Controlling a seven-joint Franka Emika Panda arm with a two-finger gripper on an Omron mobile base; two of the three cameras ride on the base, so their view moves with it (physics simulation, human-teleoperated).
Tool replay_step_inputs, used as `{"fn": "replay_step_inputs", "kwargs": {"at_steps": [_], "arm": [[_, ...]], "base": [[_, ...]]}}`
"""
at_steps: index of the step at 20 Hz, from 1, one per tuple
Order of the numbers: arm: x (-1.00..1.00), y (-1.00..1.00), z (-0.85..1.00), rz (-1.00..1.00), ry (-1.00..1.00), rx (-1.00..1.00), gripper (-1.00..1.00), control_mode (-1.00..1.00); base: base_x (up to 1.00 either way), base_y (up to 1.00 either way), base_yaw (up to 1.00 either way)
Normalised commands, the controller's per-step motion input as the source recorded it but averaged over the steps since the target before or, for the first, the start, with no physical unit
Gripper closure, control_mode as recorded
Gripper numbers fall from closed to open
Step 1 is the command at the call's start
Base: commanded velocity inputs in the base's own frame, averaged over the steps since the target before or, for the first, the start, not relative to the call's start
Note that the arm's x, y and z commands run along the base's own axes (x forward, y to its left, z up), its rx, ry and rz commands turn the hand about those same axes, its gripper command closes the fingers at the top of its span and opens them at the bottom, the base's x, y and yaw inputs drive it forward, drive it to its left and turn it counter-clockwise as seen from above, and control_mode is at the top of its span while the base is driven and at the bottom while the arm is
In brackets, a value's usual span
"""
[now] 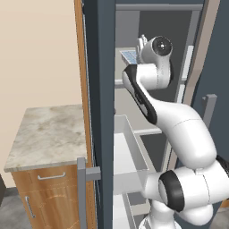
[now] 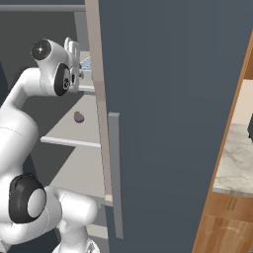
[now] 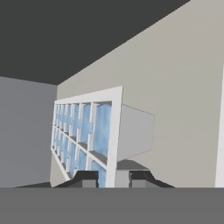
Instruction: Open the freezer door, pick up the ice cube tray from the freezer, and place it on the dining counter.
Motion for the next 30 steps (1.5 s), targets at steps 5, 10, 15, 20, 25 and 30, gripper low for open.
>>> {"fn": "replay_step_inputs", "kwargs": {"at_steps": [5,10,15,20,25,30], "arm": [[-0.54,0.01,0.19,0.0,-0.11,0.0,1.0,-1.0],[-0.51,0.0,0.21,0.0,-0.09,0.0,1.0,-1.0],[-0.42,0.0,0.31,0.0,-0.1,0.0,1.0,-1.0],[-0.4,0.0,0.28,0.0,-0.04,0.0,1.0,-1.0],[-0.39,0.0,0.23,0.0,0.0,0.0,1.0,-1.0],[-0.51,0.0,0.18,0.0,0.0,0.0,1.0,-1.0]], "base": [[0.0,0.0,0.0],[0.0,0.0,0.0],[0.0,0.0,0.0],[0.0,0.0,0.0],[0.0,0.0,0.0],[0.0,0.0,0.0]]}}
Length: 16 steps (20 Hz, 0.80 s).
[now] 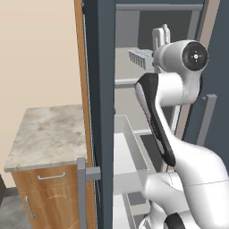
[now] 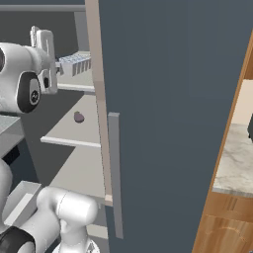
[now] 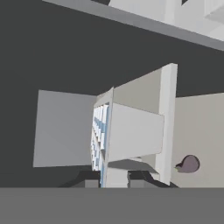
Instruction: Open the freezer door, pick up the ice cube tray from the freezer, and place it on the dining counter.
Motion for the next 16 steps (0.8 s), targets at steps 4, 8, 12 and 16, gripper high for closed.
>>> {"fn": "replay_step_inputs", "kwargs": {"at_steps": [4,8,12,16], "arm": [[-0.75,0.0,0.01,0.04,0.0,0.0,1.0,-1.0],[-0.73,0.0,0.0,0.05,-0.02,0.0,1.0,-1.0],[-0.51,-0.04,0.0,0.04,-0.01,0.0,1.0,-1.0],[-0.57,-0.01,0.0,0.0,-0.04,0.0,1.0,-1.0]], "base": [[0.0,0.0,0.0],[0.0,0.0,0.0],[0.0,0.0,0.0],[0.0,0.0,0.0]]}}
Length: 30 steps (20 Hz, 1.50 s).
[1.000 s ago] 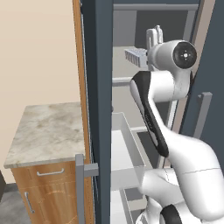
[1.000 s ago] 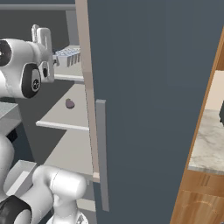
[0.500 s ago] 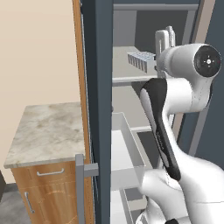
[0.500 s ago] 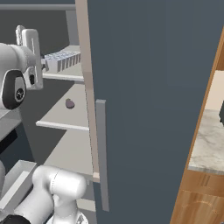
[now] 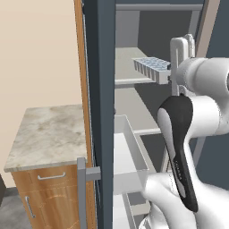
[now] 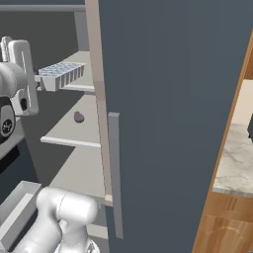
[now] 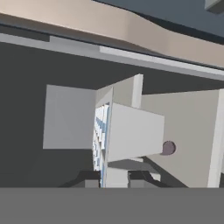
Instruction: Open the freezer door, pick up the ice cube tray from the freezer, and place it on the dining counter.
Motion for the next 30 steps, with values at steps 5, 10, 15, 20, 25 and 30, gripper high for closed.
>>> {"fn": "replay_step_inputs", "kwargs": {"at_steps": [5,10,15,20,25,30], "arm": [[-0.56,-0.04,0.0,0.0,-0.06,0.0,1.0,-1.0],[-0.31,0.0,0.0,0.0,-0.06,0.0,1.0,-1.0],[-0.1,0.0,0.0,0.0,0.0,0.0,1.0,-1.0],[0.0,0.0,0.0,0.0,0.0,0.0,1.0,1.0],[0.0,0.0,0.0,0.0,0.0,0.0,1.0,1.0],[0.0,0.0,0.0,0.0,0.0,0.0,1.0,1.0]], "base": [[0.0,0.0,0.0],[0.0,0.0,0.0],[0.0,0.0,0.0],[-0.38,-0.06,0.0],[-0.91,-0.15,0.05],[-0.91,-0.3,0.07]]}}
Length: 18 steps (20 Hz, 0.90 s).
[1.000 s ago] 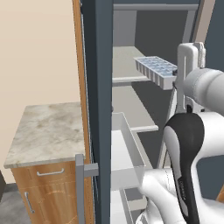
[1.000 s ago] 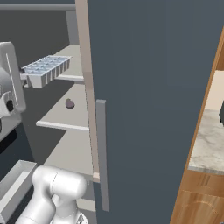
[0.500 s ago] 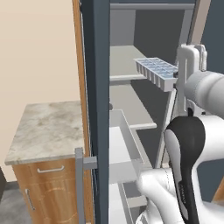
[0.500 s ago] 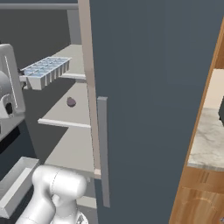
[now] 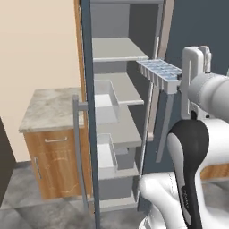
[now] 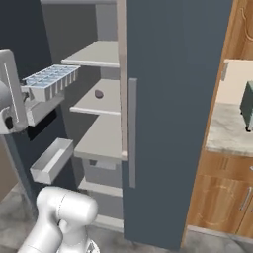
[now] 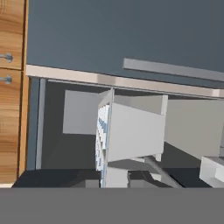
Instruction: Open the freezer door, pick up the ice cube tray from the freezer, and place it on the dining counter.
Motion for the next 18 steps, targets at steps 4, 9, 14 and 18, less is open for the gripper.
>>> {"fn": "replay_step_inputs", "kwargs": {"at_steps": [4,9,14,18], "arm": [[0.0,0.0,0.0,0.0,0.0,0.0,1.0,1.0],[0.0,0.0,0.0,0.0,0.0,0.0,1.0,1.0],[0.0,0.0,0.0,0.0,0.0,0.0,1.0,1.0],[0.0,0.0,0.0,0.0,0.0,0.0,1.0,1.0]], "base": [[-0.53,-0.34,0.01],[-0.39,-0.17,-0.28],[-0.37,-0.01,-0.58],[-0.28,0.0,-0.72]]}}
